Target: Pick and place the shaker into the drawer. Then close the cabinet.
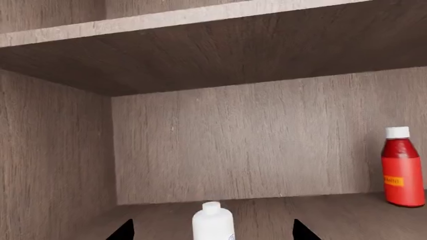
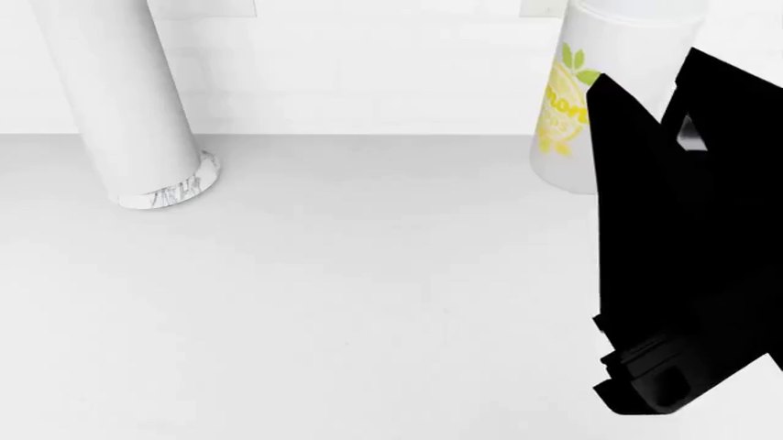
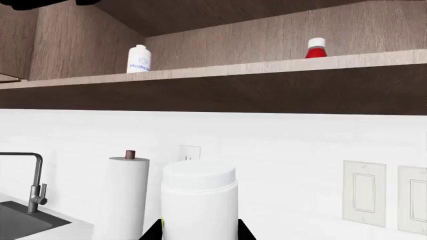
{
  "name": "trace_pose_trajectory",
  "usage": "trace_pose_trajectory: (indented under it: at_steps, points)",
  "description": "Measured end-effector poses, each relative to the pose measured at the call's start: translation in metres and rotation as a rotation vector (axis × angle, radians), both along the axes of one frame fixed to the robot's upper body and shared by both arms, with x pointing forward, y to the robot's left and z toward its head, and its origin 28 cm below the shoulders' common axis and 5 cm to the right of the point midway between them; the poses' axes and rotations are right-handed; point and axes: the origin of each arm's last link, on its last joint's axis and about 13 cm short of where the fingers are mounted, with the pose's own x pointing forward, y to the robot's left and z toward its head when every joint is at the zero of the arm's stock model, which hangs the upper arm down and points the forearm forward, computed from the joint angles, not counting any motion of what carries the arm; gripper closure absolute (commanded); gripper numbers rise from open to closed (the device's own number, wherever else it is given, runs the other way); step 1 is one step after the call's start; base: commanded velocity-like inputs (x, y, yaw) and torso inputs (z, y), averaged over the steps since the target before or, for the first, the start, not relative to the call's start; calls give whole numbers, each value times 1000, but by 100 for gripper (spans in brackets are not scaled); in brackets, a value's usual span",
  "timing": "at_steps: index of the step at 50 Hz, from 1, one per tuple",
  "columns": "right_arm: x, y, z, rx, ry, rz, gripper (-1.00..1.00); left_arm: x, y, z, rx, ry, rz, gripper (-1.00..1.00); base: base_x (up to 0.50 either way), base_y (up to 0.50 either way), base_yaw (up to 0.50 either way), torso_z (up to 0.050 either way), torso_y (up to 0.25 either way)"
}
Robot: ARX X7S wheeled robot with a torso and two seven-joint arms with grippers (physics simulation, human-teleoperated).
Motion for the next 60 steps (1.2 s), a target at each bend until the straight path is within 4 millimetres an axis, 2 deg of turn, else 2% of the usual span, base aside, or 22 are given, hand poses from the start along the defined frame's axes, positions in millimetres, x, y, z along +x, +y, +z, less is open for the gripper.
trace_pose_trajectory:
  at_steps: [10,25,43,60]
  points:
    - [-3,0,-3,0,-1,0,100,20,-2,6,-29,19,38,-100,0,0,0,0,0]
    - [-4,-2,-8,5,6,-3,100,54,-10,2,-4,83,68,-100,0,0,0,0,1]
    - [-6,-3,-11,8,16,-12,100,91,-15,-10,22,125,116,-100,0,0,0,0,0]
    - [-8,-3,-13,10,24,-17,100,118,-14,-28,42,157,182,-100,0,0,0,1,1]
